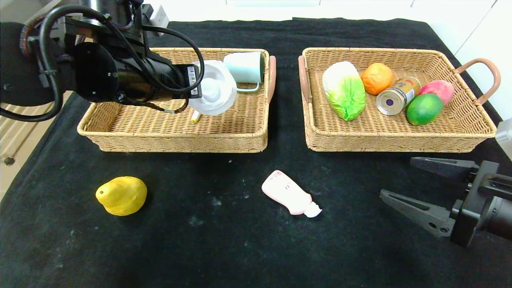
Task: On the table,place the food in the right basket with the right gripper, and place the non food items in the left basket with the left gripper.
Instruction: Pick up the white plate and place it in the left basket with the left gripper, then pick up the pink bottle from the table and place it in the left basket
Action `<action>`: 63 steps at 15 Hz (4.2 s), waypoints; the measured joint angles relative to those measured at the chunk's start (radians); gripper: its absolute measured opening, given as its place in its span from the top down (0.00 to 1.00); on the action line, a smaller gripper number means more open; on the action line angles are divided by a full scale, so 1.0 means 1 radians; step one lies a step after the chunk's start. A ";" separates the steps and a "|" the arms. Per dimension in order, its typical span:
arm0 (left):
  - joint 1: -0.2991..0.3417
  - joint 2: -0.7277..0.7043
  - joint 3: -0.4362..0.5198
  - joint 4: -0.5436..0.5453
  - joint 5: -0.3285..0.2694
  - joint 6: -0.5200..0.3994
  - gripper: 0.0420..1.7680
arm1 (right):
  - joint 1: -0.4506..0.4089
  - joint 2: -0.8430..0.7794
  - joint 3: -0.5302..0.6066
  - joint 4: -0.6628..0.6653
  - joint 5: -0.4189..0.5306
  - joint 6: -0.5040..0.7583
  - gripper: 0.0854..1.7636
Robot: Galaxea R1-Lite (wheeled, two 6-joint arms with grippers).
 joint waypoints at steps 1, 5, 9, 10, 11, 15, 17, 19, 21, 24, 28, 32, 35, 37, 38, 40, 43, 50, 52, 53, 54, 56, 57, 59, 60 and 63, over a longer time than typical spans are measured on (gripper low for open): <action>0.005 0.017 -0.005 -0.023 -0.003 0.002 0.95 | 0.000 0.000 0.000 0.000 0.000 0.000 0.03; 0.028 0.068 -0.034 -0.033 -0.005 0.006 0.95 | -0.001 0.000 -0.001 0.000 0.000 0.000 0.03; 0.037 0.080 -0.041 -0.033 -0.004 0.009 0.91 | -0.001 0.002 0.000 0.000 0.000 -0.001 0.03; 0.038 0.081 -0.042 -0.033 -0.004 0.013 0.81 | -0.001 0.002 0.000 0.000 0.000 -0.001 0.03; 0.038 0.081 -0.042 -0.033 -0.004 0.020 0.72 | -0.001 0.003 0.000 0.000 0.000 -0.001 0.03; 0.037 0.078 -0.042 -0.033 -0.004 0.021 0.45 | -0.001 0.007 0.001 0.000 0.000 -0.001 0.03; 0.036 0.073 -0.039 -0.030 -0.004 0.020 0.35 | -0.001 0.008 0.001 0.000 0.000 -0.001 0.03; 0.033 0.063 -0.033 -0.025 -0.005 0.017 0.28 | -0.001 0.011 0.001 0.000 0.000 -0.001 0.03; 0.022 0.045 -0.011 -0.022 -0.001 0.007 0.22 | -0.001 0.012 0.001 0.000 0.000 -0.001 0.03; -0.018 -0.001 0.066 -0.021 0.008 0.003 0.16 | -0.001 0.012 0.001 0.000 0.000 -0.002 0.03; -0.099 -0.091 0.226 -0.024 0.041 -0.007 0.11 | 0.000 0.007 0.001 0.000 0.000 -0.004 0.03; -0.234 -0.159 0.336 -0.016 0.113 -0.078 0.08 | -0.002 -0.010 -0.003 0.000 0.000 -0.003 0.03; -0.319 -0.171 0.367 -0.014 0.129 -0.103 0.06 | -0.003 -0.027 -0.007 0.000 0.000 -0.002 0.03; -0.370 -0.162 0.367 -0.015 0.133 -0.104 0.06 | -0.006 -0.036 -0.009 0.000 0.000 -0.002 0.03; -0.395 -0.155 0.366 -0.015 0.133 -0.104 0.05 | -0.011 -0.039 -0.010 0.000 0.000 -0.002 0.03; -0.448 -0.129 0.358 -0.016 0.139 -0.104 0.05 | -0.019 -0.044 -0.014 0.000 0.000 -0.002 0.03; -0.499 -0.075 0.348 -0.016 0.171 -0.085 0.04 | -0.034 -0.060 -0.019 0.001 0.001 -0.002 0.03; -0.498 -0.054 0.351 -0.017 0.093 0.294 0.04 | -0.143 -0.104 -0.047 0.012 0.110 0.001 0.03; -0.471 -0.059 0.347 -0.017 -0.028 0.402 0.04 | -0.165 -0.120 -0.053 0.016 0.118 0.002 0.03; -0.454 -0.061 0.343 -0.014 -0.086 0.450 0.04 | -0.169 -0.128 -0.055 0.017 0.118 0.002 0.03; -0.438 -0.063 0.337 -0.013 -0.143 0.508 0.04 | -0.171 -0.136 -0.056 0.018 0.118 0.002 0.03; -0.405 -0.063 0.321 0.017 -0.238 0.586 0.04 | -0.176 -0.151 -0.066 0.057 0.118 0.003 0.03; -0.393 -0.062 0.309 0.068 -0.272 0.607 0.04 | -0.181 -0.161 -0.078 0.102 0.118 0.003 0.03; -0.383 -0.060 0.283 0.149 -0.300 0.653 0.04 | -0.193 -0.190 -0.113 0.193 0.118 0.003 0.03; -0.381 -0.055 0.267 0.153 -0.310 0.665 0.03 | -0.201 -0.205 -0.128 0.224 0.118 0.003 0.03; -0.372 -0.023 0.202 0.157 -0.314 0.724 0.03 | -0.263 -0.230 -0.160 0.236 0.128 0.004 0.03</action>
